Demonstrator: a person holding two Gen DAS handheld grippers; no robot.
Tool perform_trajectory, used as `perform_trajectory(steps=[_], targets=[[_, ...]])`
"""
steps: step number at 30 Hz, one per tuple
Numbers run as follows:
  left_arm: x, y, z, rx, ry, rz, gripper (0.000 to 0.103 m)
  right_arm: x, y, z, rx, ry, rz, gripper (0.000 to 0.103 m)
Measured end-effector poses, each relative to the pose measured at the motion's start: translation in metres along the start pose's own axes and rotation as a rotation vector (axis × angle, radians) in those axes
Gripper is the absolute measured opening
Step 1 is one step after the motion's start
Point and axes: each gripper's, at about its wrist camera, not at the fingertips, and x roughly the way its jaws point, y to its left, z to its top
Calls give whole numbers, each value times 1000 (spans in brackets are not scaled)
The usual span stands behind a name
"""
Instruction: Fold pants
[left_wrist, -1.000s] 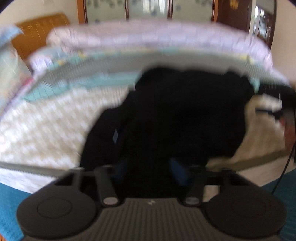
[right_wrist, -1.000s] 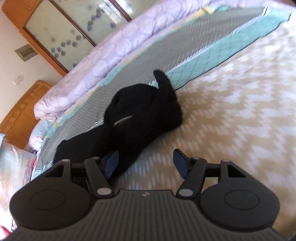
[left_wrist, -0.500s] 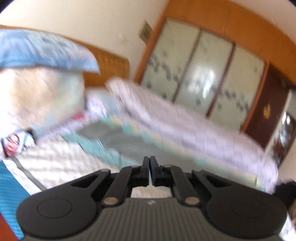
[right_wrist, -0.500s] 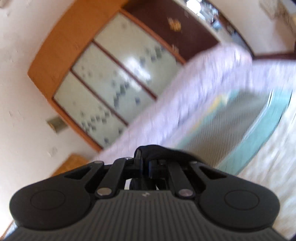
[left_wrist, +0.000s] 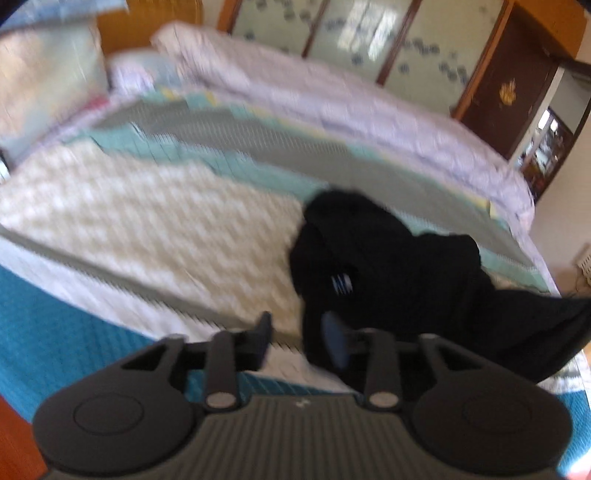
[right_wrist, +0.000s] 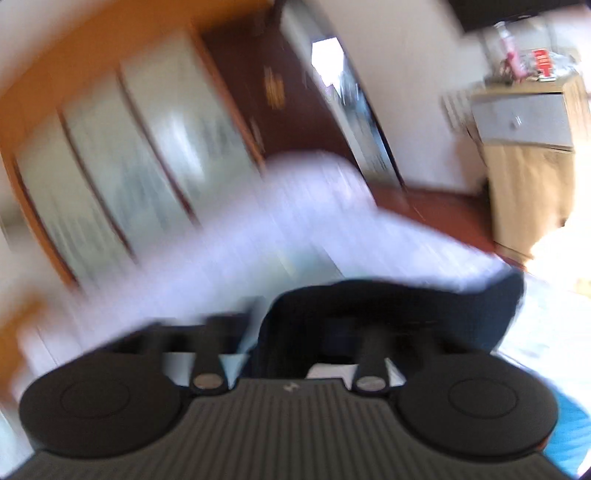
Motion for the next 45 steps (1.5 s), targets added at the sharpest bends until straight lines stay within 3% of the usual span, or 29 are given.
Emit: perform_trajectory(steps=[2,3,5,6,8,11,12,13,14,15,18,21,23,25,27,30,32,36,39,40,42,44,45], targets=[[19,-6,-2,18,43,5,51,20,-11,-45,-83,127,-107,64],[28,-8,-4,18,69,9,52,18,-21,-70,-95,170,-117,64],[45,-15,-7,-10,126,-17,59,15,-27,-107,-77,231,-83,64],[57,-18,-8,-27,154,-33,71,8,-31,-123,-66,250,-66,64],[79,-23,-8,-76,213,-49,84,3,-20,-142,-60,281,-43,64],[122,-29,-9,-157,285,-49,72,10,3,-147,-80,320,-22,64],[126,-35,-8,-140,246,-13,43,16,10,-135,-77,323,-8,64],[128,-43,-6,-84,212,17,28,26,17,-126,-71,325,17,64],[130,-47,-5,-62,221,25,25,33,30,-122,-67,326,48,64],[126,-45,-3,-82,228,18,12,39,42,-117,-68,321,82,64],[78,-23,3,-88,180,-42,11,58,91,-107,-97,297,206,64],[7,23,-6,-109,127,-74,10,79,143,-103,-150,295,323,64],[-37,57,-24,-149,129,-44,11,95,175,-104,-190,304,393,64],[-67,78,-47,-147,142,13,14,111,206,-109,-233,316,449,64],[-83,92,-66,-158,179,78,27,129,243,-113,-304,326,500,64],[-90,104,-56,-198,109,139,42,165,290,-130,-395,358,546,64],[-75,100,-28,-182,44,153,44,193,318,-140,-435,405,563,64],[2,68,26,42,-27,195,54,239,368,-159,-512,476,569,64],[77,51,56,129,43,146,54,256,410,-177,-579,550,615,68],[104,48,56,143,77,127,54,260,423,-186,-618,574,631,72],[141,38,61,170,121,89,54,265,445,-210,-712,607,635,72],[170,37,47,173,150,82,42,275,458,-237,-805,627,572,46],[171,38,44,176,127,91,32,281,460,-245,-826,640,546,18]])
